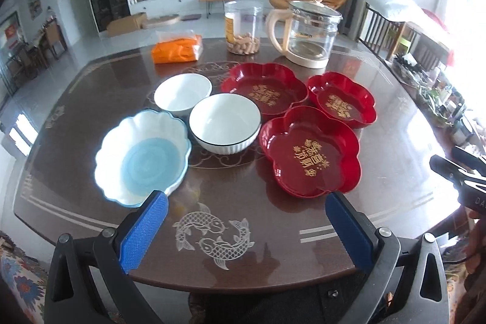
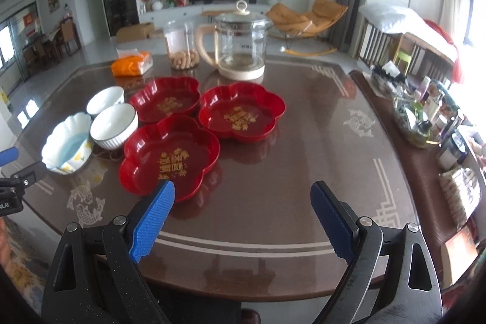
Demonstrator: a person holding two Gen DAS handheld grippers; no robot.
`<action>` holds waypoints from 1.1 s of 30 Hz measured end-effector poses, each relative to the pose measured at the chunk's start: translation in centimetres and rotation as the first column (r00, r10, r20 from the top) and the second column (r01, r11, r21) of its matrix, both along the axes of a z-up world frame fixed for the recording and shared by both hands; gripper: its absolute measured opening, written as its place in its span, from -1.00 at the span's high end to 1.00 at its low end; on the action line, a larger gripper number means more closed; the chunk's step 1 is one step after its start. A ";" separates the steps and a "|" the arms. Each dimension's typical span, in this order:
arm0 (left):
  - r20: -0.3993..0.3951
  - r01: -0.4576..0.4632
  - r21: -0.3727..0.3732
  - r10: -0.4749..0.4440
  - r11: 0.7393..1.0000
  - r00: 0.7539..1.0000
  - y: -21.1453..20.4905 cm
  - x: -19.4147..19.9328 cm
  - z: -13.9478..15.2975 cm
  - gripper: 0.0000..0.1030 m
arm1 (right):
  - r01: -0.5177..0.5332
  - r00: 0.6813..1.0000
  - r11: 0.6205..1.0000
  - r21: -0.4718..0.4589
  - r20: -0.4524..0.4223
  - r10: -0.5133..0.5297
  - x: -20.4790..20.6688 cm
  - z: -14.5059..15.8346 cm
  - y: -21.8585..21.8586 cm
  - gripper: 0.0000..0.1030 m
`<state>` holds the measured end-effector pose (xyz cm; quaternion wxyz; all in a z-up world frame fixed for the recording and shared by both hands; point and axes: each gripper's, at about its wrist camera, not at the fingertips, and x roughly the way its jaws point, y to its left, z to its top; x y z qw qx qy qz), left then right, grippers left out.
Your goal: Organize plates and bowls
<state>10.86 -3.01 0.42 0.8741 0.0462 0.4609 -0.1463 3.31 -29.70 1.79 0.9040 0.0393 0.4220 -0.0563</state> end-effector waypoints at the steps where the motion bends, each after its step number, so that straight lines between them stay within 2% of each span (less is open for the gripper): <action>1: -0.029 0.014 0.003 -0.014 1.000 0.999 -0.4 0.8 -0.3 -0.99 | -0.005 1.000 0.999 0.050 -0.024 0.006 0.8 -0.2 -0.6 -0.80; 4: -0.103 0.014 0.013 -0.013 1.000 0.995 -1.6 3.3 -1.6 -0.99 | -0.011 0.995 0.984 0.180 -0.095 0.028 3.6 -0.6 -1.9 -0.80; 6: -0.163 0.010 -0.008 -0.011 1.000 0.987 -2.2 4.7 -2.8 -0.99 | -0.025 0.984 0.983 0.182 -0.171 0.056 6.1 -1.5 -1.8 -0.80; 8: -0.214 -0.007 -0.014 0.003 1.000 0.977 -2.8 5.9 -4.3 -0.98 | -0.035 0.963 0.966 0.257 -0.249 0.102 8.6 -3.4 -2.0 -0.80; 10: -0.247 -0.029 -0.019 0.024 0.999 0.969 -3.1 6.7 -5.8 -0.88 | 0.034 0.942 0.946 0.322 -0.327 0.078 10.3 -5.6 -2.8 -0.78; 13: -0.293 -0.056 -0.015 0.049 0.998 0.955 -3.5 7.7 -7.8 -0.66 | 0.045 0.925 0.936 0.349 -0.368 0.093 12.5 -7.7 -2.7 -0.76; 17: -0.321 -0.073 0.000 0.069 0.997 0.944 -4.3 8.1 -10.0 -0.47 | 0.033 0.922 0.957 0.287 -0.379 0.081 14.5 -9.1 -2.1 -0.70; 18: -0.326 -0.078 0.001 0.074 0.997 0.943 -4.4 8.2 -10.4 -0.42 | 0.027 0.920 0.961 0.274 -0.382 0.083 14.9 -9.4 -2.0 -0.65; 19: -0.329 -0.085 0.004 0.081 0.996 0.941 -4.4 8.4 -10.7 -0.38 | 0.020 0.919 0.963 0.268 -0.385 0.088 15.5 -9.7 -1.8 -0.47; 20: -0.333 -0.089 0.005 0.086 0.996 0.939 -4.5 8.4 -11.0 -0.37 | 0.014 0.917 0.963 0.269 -0.388 0.095 15.8 -10.0 -1.7 -0.15; 22: -0.338 -0.096 0.007 0.093 0.995 0.937 -4.7 8.4 -11.5 -0.35 | 0.002 0.908 0.962 0.274 -0.403 0.113 16.3 -10.5 -1.3 0.11; 26: -0.357 -0.109 0.009 0.105 0.994 0.928 -5.0 8.2 -12.5 -0.14 | -0.039 0.900 0.973 0.229 -0.416 0.134 17.4 -11.2 -0.4 0.11; 27: -0.365 -0.113 0.008 0.108 0.994 0.925 -5.0 8.2 -12.8 -0.02 | -0.041 0.896 0.973 0.226 -0.422 0.136 17.6 -11.4 -0.3 0.11; 30: -0.369 -0.129 -0.014 0.115 0.992 0.922 -5.0 8.1 -12.9 0.08 | -0.039 0.889 0.975 0.217 -0.438 0.133 18.3 -12.3 -0.2 0.11; 31: -0.366 -0.131 -0.025 0.113 0.991 0.924 -5.0 8.0 -12.9 0.29 | -0.041 0.887 0.976 0.212 -0.441 0.134 18.4 -12.5 -0.2 0.22; 32: -0.368 -0.128 -0.036 0.106 0.991 0.924 -5.1 8.0 -12.9 0.40 | -0.045 0.885 0.976 0.215 -0.444 0.138 18.4 -12.7 -0.2 0.43; 33: -0.373 -0.123 -0.051 0.095 0.991 0.923 -5.3 8.1 -13.1 0.63 | -0.046 0.884 0.976 0.212 -0.446 0.138 18.4 -12.8 -0.2 0.53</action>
